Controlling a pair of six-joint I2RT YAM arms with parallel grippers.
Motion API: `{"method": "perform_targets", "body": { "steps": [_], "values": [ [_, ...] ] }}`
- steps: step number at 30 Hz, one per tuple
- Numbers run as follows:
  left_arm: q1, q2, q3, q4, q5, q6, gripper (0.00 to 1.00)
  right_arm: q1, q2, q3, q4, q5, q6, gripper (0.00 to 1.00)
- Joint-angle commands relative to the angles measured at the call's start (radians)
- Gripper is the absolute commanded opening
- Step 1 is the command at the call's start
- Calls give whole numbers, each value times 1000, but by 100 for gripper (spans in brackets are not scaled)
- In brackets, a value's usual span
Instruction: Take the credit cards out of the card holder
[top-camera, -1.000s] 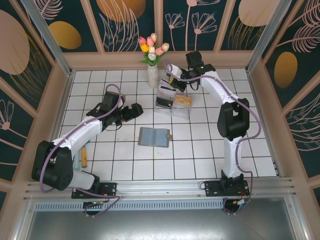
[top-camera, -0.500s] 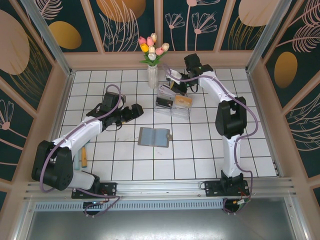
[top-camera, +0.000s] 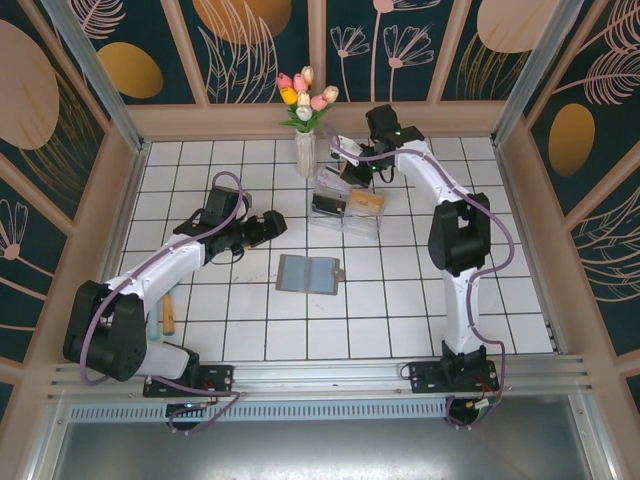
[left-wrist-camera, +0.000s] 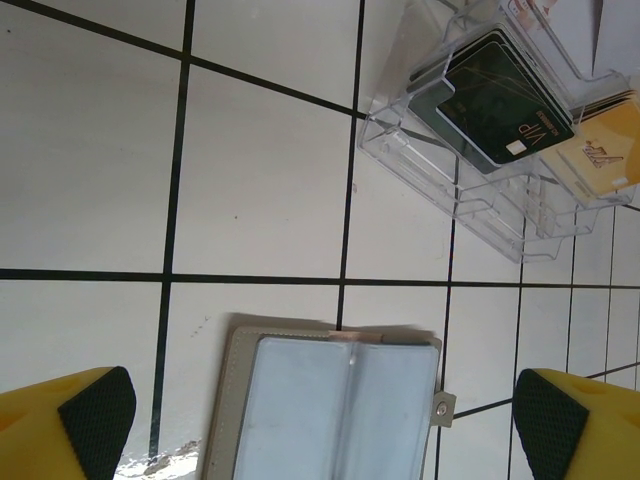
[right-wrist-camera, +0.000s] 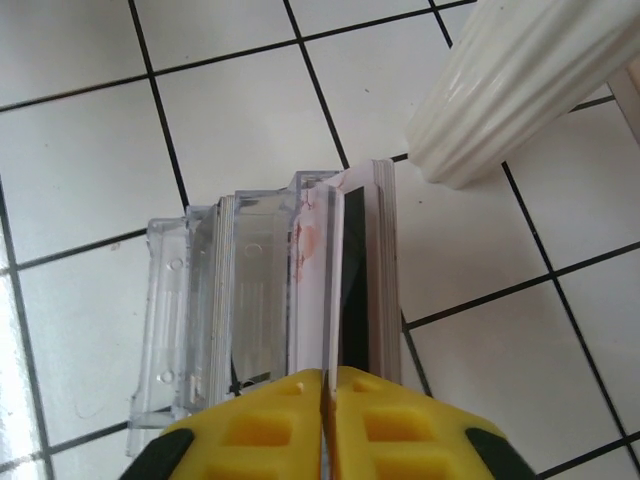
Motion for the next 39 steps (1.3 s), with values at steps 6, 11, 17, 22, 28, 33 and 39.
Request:
{"method": "perform_targets", "body": {
  "steps": [6,11,17,22,28,33,39],
  "values": [
    [6,-22,-8,5,17,11,98,7,34,53,-14,32,52,15],
    [6,-21,-8,5,19,14,98,13,37,54,-11,39,50,18],
    [7,-23,-7,5,19,14,98,30,38,54,19,54,58,23],
    [7,-27,-7,2,19,13,98,34,35,72,35,52,92,22],
    [6,-45,-21,-7,8,14,98,27,-34,76,90,83,267,25],
    [-12,-59,-34,-22,-6,22,94,27,-186,-73,226,135,542,26],
    [-82,-20,-32,-57,-41,7,82,57,-510,-523,555,218,924,33]
  ]
}}
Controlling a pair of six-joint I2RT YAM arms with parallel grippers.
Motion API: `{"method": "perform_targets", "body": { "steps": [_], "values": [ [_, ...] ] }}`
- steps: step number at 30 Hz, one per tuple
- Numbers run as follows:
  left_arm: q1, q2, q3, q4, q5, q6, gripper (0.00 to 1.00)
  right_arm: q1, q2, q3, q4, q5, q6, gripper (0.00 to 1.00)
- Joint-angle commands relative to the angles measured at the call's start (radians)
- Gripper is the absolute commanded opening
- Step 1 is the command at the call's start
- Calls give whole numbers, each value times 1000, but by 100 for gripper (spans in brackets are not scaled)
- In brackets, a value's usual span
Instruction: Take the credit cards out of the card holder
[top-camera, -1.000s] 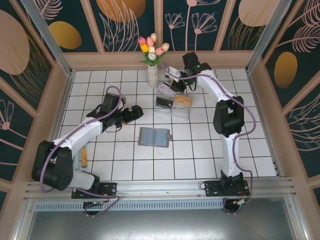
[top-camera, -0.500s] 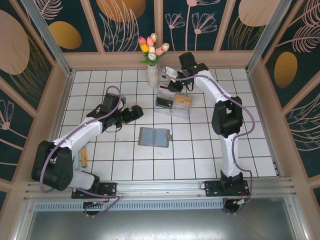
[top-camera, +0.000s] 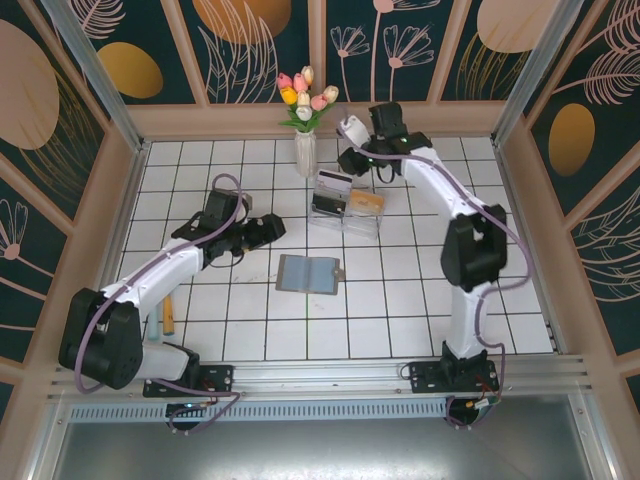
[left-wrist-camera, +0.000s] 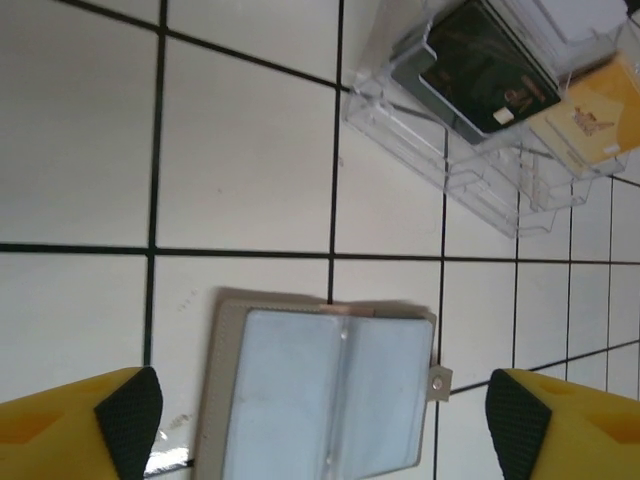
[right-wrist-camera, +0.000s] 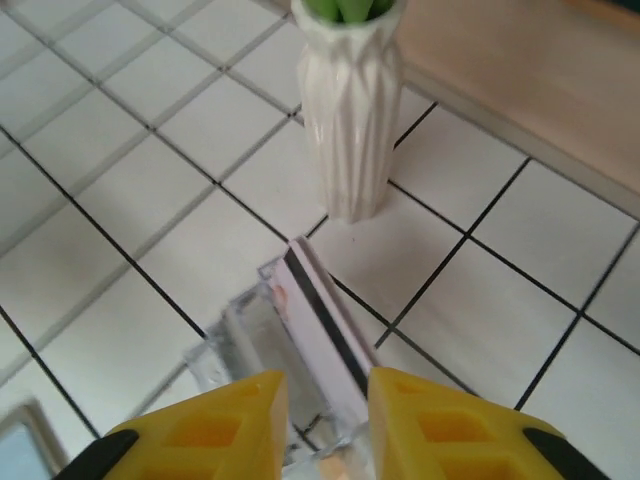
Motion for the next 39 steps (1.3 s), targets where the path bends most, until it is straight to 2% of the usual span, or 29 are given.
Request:
{"method": "perform_targets", "body": {
  "steps": [1,5,8,10,11,12,16,20,26,35,39],
  "values": [
    [-41,29,-15,-35,-22,-4,79,31,-174,-183,211,85,319,35],
    [-81,71,-24,-16,-9,-32,67,67,-301,-338,181,153,537,37],
    [-100,104,-34,3,0,-55,53,113,-371,-467,177,205,688,37],
    [-106,130,-37,10,10,-60,42,149,-393,-564,201,187,800,37],
    [-109,141,-37,10,9,-62,39,166,-392,-605,224,145,818,36],
    [-110,153,-37,10,4,-63,38,190,-378,-633,236,107,825,35],
    [-111,196,-31,6,-14,-62,37,277,-289,-666,221,110,896,35],
    [-114,225,-36,15,-15,-68,36,319,-198,-690,235,135,981,35],
    [-116,261,-40,27,2,-68,34,346,-98,-678,224,166,1009,36],
    [-119,323,-35,33,12,-58,32,347,-5,-655,204,147,987,37],
    [-121,331,-35,62,71,-53,25,349,14,-649,218,125,974,37]
  ]
}}
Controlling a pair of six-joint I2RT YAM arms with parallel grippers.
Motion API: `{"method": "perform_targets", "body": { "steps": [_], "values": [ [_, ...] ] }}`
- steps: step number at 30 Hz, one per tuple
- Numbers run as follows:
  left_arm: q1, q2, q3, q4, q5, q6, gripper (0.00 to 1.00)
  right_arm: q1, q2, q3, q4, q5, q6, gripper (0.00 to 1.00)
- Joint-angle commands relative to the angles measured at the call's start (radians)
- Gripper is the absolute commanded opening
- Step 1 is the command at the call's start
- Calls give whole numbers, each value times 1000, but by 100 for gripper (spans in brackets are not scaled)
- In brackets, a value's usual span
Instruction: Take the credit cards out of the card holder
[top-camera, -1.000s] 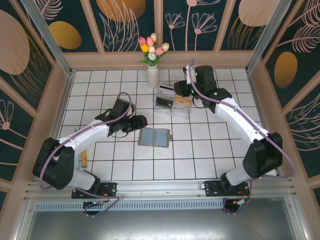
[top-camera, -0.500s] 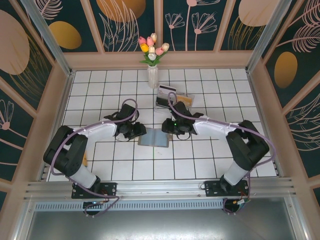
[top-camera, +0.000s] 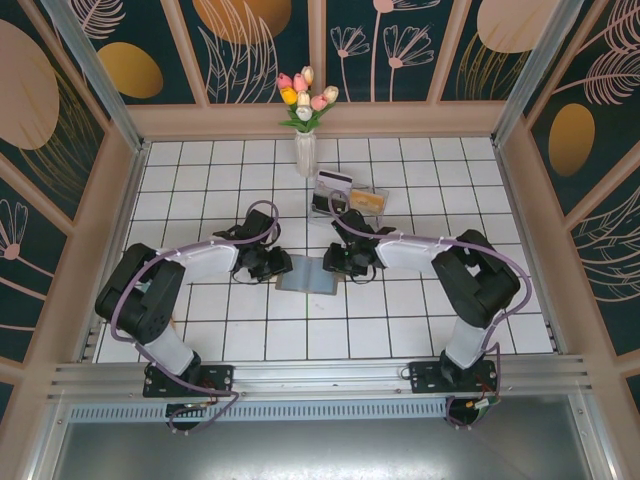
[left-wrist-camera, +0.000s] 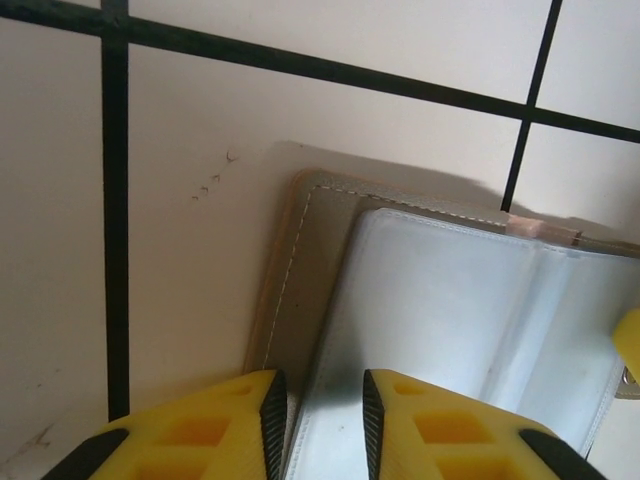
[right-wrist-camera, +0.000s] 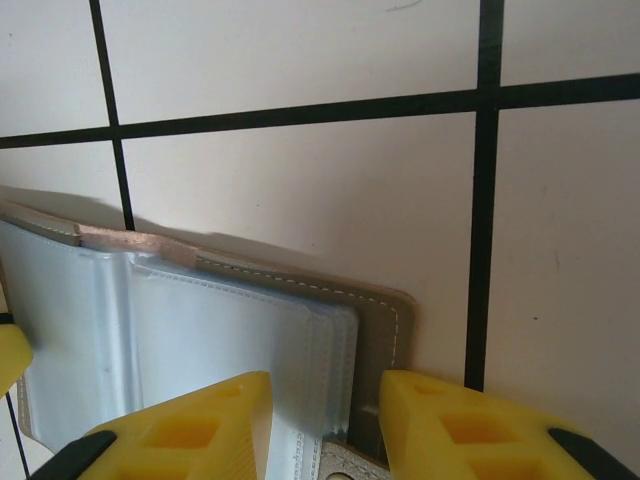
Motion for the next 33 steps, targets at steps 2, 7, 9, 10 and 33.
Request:
{"method": "perform_targets", "body": {
  "steps": [2,7,9,10,33],
  "values": [
    [-14,28,-6,54,105,9,20,11,71,20,15,-20,-14,36],
    [-14,1,-11,106,181,3,7,11,105,55,12,-24,-46,36],
    [-14,-6,-20,138,209,-4,6,11,113,64,16,-30,-50,35],
    [-14,-4,-22,143,216,-7,6,11,114,68,20,-34,-51,35],
    [47,-241,257,-273,-400,120,80,-7,-457,52,-29,652,-175,66]
  ]
}}
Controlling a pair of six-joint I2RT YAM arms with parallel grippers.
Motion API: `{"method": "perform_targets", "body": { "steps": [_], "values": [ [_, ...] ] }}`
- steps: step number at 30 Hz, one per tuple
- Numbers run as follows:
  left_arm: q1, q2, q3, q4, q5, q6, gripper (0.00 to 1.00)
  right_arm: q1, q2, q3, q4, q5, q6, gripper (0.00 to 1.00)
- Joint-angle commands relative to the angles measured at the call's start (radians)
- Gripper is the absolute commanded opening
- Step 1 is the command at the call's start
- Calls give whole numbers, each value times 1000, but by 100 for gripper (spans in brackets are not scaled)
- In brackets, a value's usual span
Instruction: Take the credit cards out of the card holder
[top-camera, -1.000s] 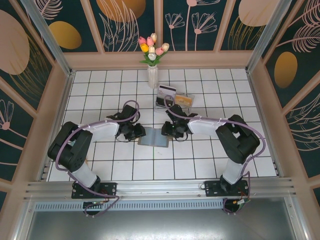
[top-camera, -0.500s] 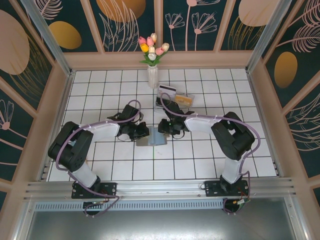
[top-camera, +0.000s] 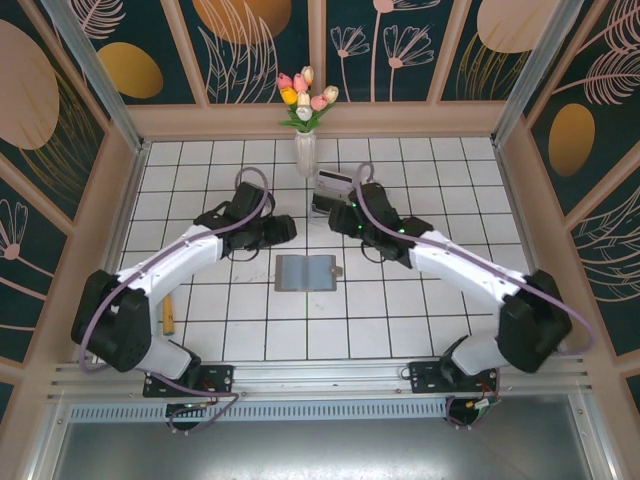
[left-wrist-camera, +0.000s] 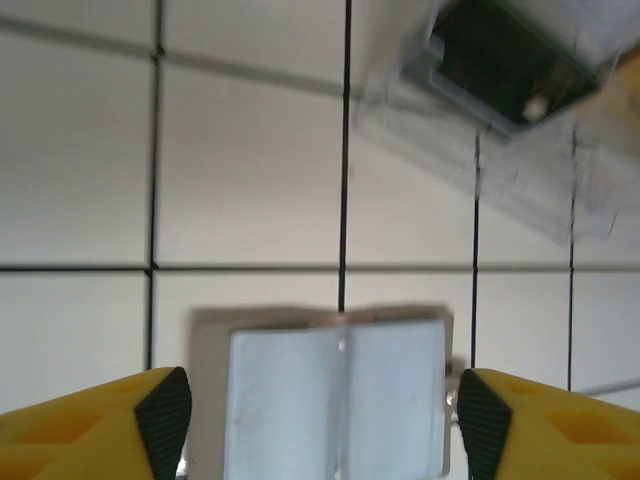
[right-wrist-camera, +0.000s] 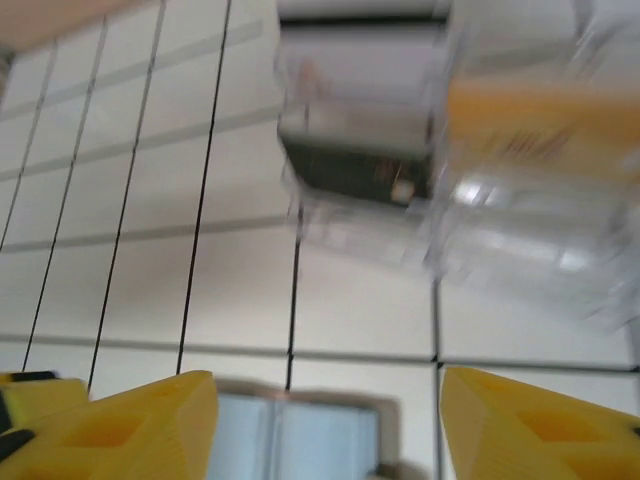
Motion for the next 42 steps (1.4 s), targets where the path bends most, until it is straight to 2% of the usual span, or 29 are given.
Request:
{"method": "perform_targets", "body": {
  "steps": [1,2,4,6,9,14,20,23,25,29,36,42],
  "values": [
    [49,-50,45,-86,-215,45,85,-15,-98,-33,27,289,-96,68],
    [67,-62,54,-81,-251,54,89,-25,-131,-50,57,333,-127,73],
    [98,-77,79,-72,-334,77,97,-50,-188,-92,127,378,-191,89],
    [119,-94,90,-52,-425,102,98,-88,-235,-134,184,383,-241,99],
    [141,-138,42,37,-553,146,99,-174,-285,-203,245,397,-276,99],
    [173,-227,-130,251,-778,239,98,-331,-332,-354,374,458,-316,99],
    [215,-273,-328,517,-906,366,99,-469,-363,-616,681,434,-367,99],
    [231,-308,-440,698,-902,409,99,-534,-340,-710,795,417,-368,99],
    [244,-323,-530,880,-886,459,99,-563,-309,-762,892,407,-381,99],
    [283,-323,-691,1160,-853,538,99,-591,-190,-808,1065,345,-454,99],
    [368,-268,-780,1300,-722,589,99,-602,-43,-807,1268,179,-573,99],
    [408,-192,-824,1484,-521,604,99,-652,39,-793,1379,26,-616,99]
  ]
}}
